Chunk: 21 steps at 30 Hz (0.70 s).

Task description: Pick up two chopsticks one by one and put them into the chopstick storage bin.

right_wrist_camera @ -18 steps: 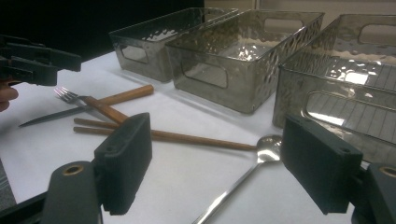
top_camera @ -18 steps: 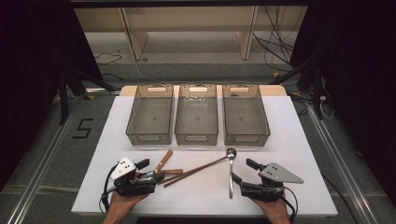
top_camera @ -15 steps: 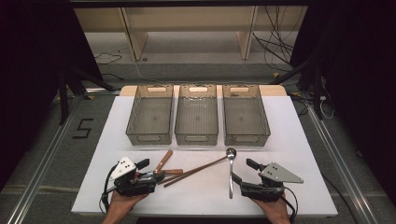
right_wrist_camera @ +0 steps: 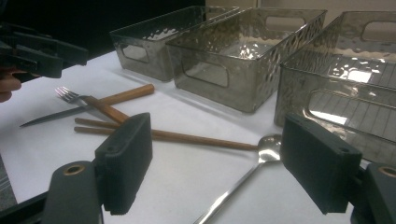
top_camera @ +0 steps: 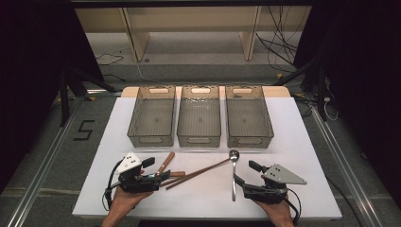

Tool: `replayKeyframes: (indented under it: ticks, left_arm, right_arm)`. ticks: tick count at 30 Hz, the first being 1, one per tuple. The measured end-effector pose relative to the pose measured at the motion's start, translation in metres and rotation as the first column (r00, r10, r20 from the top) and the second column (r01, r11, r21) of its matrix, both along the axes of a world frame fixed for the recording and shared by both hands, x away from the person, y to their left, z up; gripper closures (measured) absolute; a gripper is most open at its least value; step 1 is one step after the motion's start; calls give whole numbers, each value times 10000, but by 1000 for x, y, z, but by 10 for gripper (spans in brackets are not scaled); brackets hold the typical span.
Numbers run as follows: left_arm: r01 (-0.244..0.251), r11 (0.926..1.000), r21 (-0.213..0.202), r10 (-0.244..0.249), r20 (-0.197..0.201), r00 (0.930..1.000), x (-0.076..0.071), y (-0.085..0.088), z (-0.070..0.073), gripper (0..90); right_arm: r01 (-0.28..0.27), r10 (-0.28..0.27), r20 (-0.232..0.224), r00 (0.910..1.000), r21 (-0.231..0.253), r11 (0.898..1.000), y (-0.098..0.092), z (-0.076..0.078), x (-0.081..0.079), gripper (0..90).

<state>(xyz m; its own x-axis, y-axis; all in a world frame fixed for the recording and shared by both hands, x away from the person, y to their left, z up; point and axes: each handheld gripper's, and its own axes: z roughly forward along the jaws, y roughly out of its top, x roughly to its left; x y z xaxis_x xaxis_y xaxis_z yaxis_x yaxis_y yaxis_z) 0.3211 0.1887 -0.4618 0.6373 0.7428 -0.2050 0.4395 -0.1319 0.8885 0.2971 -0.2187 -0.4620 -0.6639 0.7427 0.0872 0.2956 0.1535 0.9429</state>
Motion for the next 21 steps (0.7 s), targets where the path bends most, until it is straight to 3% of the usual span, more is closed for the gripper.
replayKeyframes:
  ticks: [4, 5, 9, 11, 18, 21]
  left_arm:
    - [857, 9942, 646, -830, -435, 9956, 14, -17, 13, 177]
    - [857, 9942, 646, -830, -435, 9956, 14, -17, 13, 180]
    - [1548, 9782, 1388, -1450, -781, 9863, 24, -34, 22, 195]
    - [1886, 9707, 1486, -1757, -956, 9798, 29, -42, 24, 210]
    - [2931, 9309, 2179, -2563, -1820, 9493, 48, -70, 23, 259]
    - [3196, 9122, 2562, -2621, -2348, 9361, 58, -82, 20, 295]
  right_arm:
    - [-19, 19, -27, 10000, 6, 10000, 0, 0, 0, 263]
    - [-22, 22, -31, 10000, 4, 10000, 0, 0, 0, 263]
    - [-68, 68, -46, 10000, 4, 10000, -1, 0, 1, 264]
    - [-96, 96, -66, 9999, -3, 10000, 0, 0, 0, 264]
    - [-143, 142, -67, 9999, -43, 9999, -1, 1, 0, 264]
    - [-168, 167, -84, 9998, -33, 9999, -1, 1, 0, 264]
